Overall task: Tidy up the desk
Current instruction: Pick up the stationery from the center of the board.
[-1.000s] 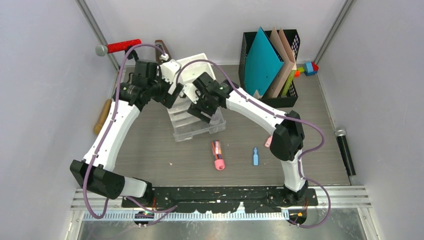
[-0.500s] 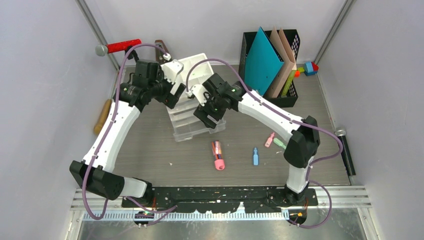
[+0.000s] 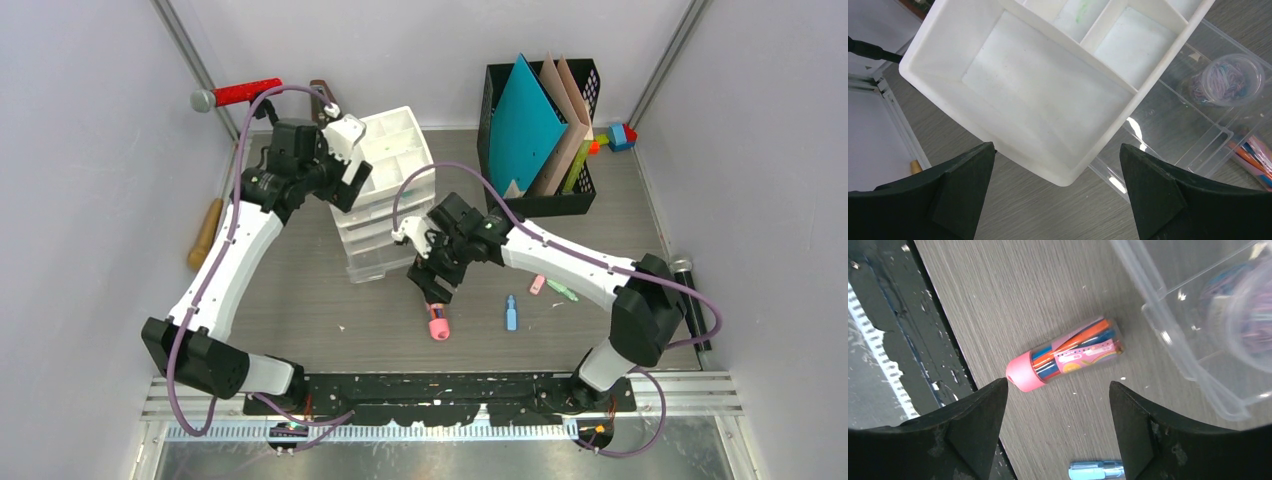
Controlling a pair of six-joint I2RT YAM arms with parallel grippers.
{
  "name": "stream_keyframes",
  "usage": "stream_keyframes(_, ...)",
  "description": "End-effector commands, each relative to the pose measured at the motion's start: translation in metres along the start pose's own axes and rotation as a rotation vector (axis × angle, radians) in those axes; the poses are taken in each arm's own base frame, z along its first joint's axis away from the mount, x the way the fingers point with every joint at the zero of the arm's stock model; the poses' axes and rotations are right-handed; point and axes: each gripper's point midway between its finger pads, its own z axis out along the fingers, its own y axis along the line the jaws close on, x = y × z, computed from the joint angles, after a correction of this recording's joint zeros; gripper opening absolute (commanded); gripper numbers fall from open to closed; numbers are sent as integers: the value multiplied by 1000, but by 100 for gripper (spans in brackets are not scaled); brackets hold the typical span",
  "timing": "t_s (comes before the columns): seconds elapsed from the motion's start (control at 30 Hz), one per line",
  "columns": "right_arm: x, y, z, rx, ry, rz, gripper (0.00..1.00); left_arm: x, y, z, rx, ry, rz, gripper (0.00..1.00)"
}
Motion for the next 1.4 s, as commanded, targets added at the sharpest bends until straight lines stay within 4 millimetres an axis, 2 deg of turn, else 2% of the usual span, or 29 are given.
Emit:
stream_keyframes(0.0, -3, -2, 17, 18, -82, -16, 80, -20, 8, -5, -33, -95, 4, 100)
stream_keyframes(0.1, 8, -13, 27, 68, -61, -37, 80, -20, 7, -3, -30, -99, 16, 100)
stream_keyframes(0.17, 8, -19, 32, 86, -51, -48, 80, -19, 6, 0, -22, -100, 22, 100)
stream_keyframes(0.33, -15, -30, 37, 112, -95, -84, 80, -22, -1, 8, 23, -112, 36, 100)
stream_keyframes(0.57, -43, -58, 47, 195, -114, -122, 80, -17, -10, 21, 80, -106, 70, 100)
stream_keyframes(0.7, -56, -77, 50, 237, -119, -113, 80, -9, -16, 27, 107, -97, 90, 100)
stream_keyframes(0.87, -66, -85, 49, 248, -113, -118, 79, -7, -18, 30, 123, -95, 101, 100)
stream_keyframes(1.03, -59, -78, 35, 238, -109, -96, 79, -13, -16, 29, 117, -105, 105, 99)
stream_keyframes(1.23, -34, -59, 20, 206, -89, -24, 86, -18, -13, 35, 115, -107, 124, 98)
stream_keyframes(1.37, -12, -46, 23, 165, -41, 38, 88, -15, -13, 47, 126, -90, 136, 98)
